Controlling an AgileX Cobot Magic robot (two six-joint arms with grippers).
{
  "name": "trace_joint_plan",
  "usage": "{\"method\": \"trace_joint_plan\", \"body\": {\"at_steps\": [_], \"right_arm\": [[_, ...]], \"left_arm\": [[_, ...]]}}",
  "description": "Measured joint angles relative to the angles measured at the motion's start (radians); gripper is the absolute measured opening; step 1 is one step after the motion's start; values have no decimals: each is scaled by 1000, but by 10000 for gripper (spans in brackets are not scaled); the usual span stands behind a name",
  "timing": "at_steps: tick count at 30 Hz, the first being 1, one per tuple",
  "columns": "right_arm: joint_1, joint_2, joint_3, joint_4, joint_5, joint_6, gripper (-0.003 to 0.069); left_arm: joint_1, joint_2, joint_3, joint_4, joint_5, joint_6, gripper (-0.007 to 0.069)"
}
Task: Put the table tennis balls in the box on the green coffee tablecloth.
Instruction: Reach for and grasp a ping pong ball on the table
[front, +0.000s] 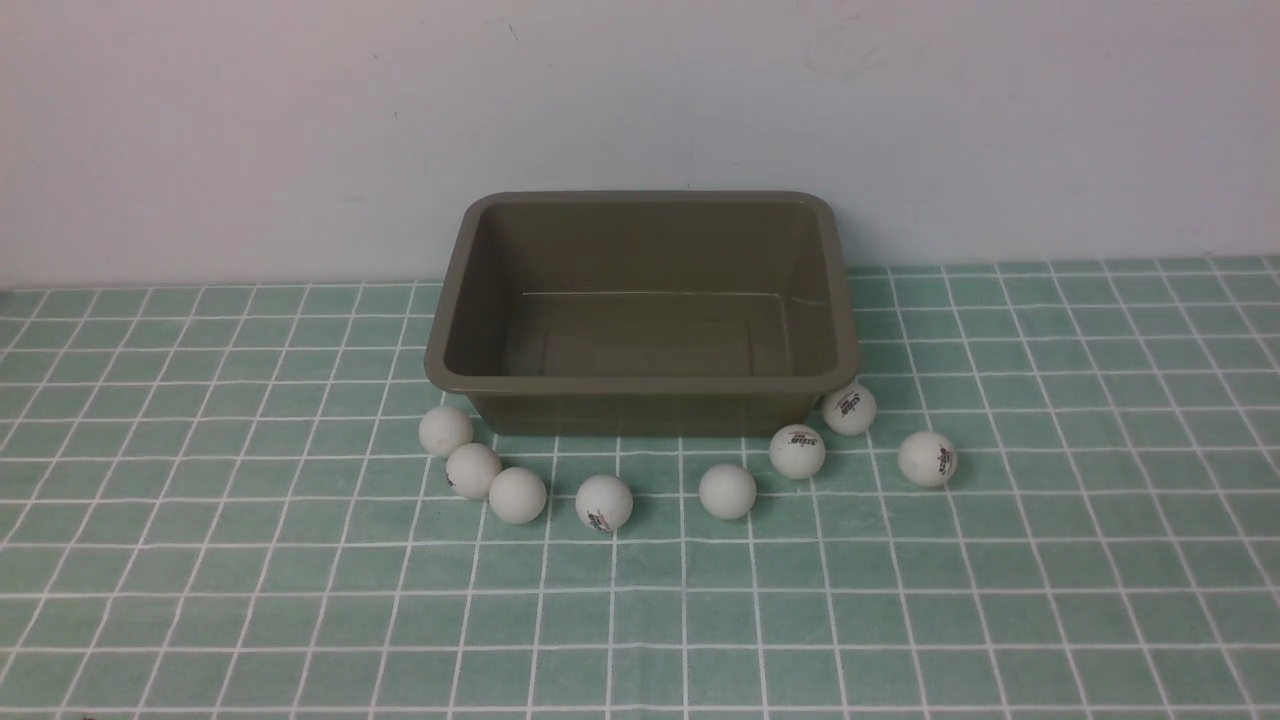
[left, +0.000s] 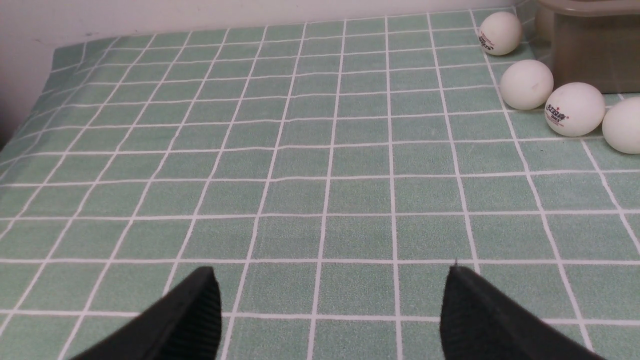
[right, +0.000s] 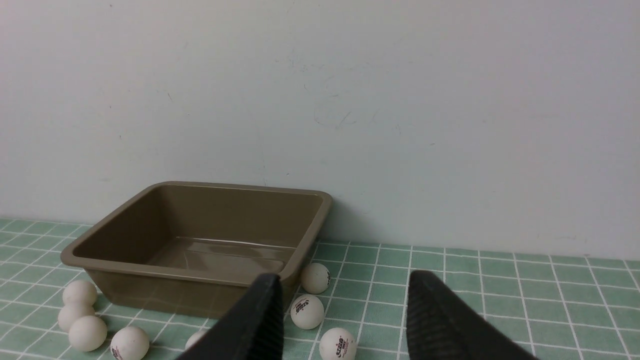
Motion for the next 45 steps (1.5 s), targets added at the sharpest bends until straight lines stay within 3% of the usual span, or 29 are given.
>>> {"method": "trace_joint_plan", "body": {"at_steps": [45], "right_arm": [[1,0,0,0,15,1,316]], "left_arm": [[0,0,0,0,0,0,532]]}}
